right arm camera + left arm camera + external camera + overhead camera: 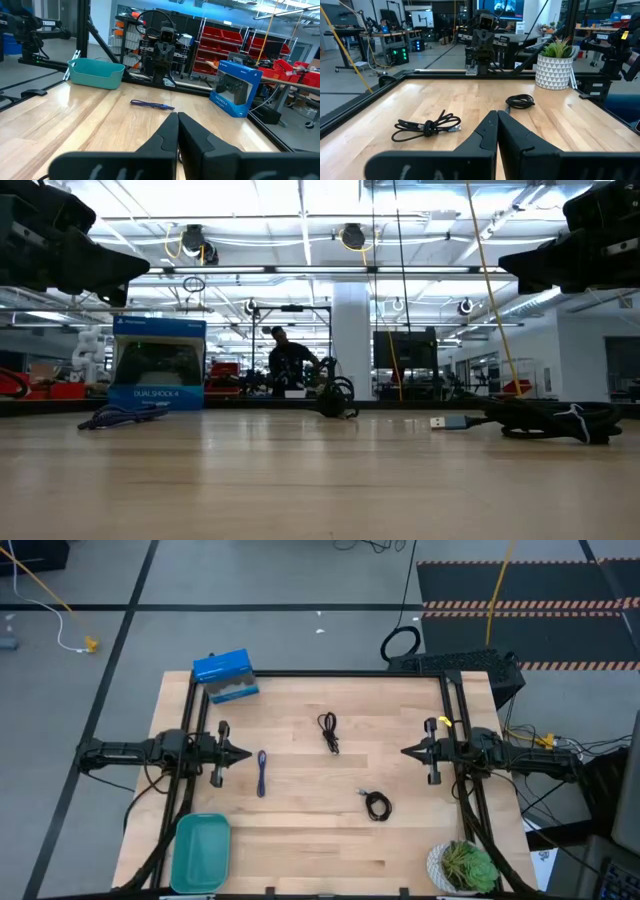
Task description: Pick and place USB-C Cables
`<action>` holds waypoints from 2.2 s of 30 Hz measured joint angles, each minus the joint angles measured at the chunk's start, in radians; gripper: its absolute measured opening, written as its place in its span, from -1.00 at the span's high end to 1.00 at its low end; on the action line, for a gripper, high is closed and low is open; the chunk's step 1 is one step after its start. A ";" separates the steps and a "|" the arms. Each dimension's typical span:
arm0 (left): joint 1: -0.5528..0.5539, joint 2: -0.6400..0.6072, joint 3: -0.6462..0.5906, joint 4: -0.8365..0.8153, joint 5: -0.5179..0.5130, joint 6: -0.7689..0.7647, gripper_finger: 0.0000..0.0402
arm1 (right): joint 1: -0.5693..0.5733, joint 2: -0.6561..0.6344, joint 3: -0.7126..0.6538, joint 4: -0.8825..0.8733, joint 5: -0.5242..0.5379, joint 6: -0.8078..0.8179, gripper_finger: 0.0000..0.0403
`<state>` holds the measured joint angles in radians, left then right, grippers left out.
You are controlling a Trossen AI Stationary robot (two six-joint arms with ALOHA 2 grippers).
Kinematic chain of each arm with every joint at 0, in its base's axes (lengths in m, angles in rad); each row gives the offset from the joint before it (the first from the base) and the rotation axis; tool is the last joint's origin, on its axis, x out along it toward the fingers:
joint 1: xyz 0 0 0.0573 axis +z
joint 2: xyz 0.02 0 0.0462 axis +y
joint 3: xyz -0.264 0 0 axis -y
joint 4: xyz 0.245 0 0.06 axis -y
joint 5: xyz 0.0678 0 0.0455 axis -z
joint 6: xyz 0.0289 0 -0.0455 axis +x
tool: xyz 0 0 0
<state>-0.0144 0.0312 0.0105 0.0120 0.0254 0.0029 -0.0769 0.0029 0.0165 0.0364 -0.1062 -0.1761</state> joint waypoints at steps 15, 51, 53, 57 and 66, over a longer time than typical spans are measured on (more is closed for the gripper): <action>0.000 0.000 0.000 0.000 0.000 0.000 0.96 | 0.000 0.000 0.000 0.000 0.000 0.000 1.00; 0.000 0.000 0.000 0.000 0.000 0.000 0.96 | 0.000 0.017 0.046 0.046 0.002 0.154 1.00; 0.000 0.000 0.000 0.000 0.000 0.000 0.96 | 0.000 0.037 0.083 0.022 0.005 0.170 1.00; 0.000 0.000 0.000 0.000 0.000 0.000 0.96 | 0.000 0.090 0.174 0.007 0.005 0.194 1.00; 0.000 0.000 0.000 0.000 0.000 0.000 0.96 | 0.000 0.276 0.470 -0.166 0.005 0.195 1.00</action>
<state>-0.0143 0.0315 0.0104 0.0120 0.0254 0.0029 -0.0772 0.2790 0.4866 -0.1295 -0.1017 0.0193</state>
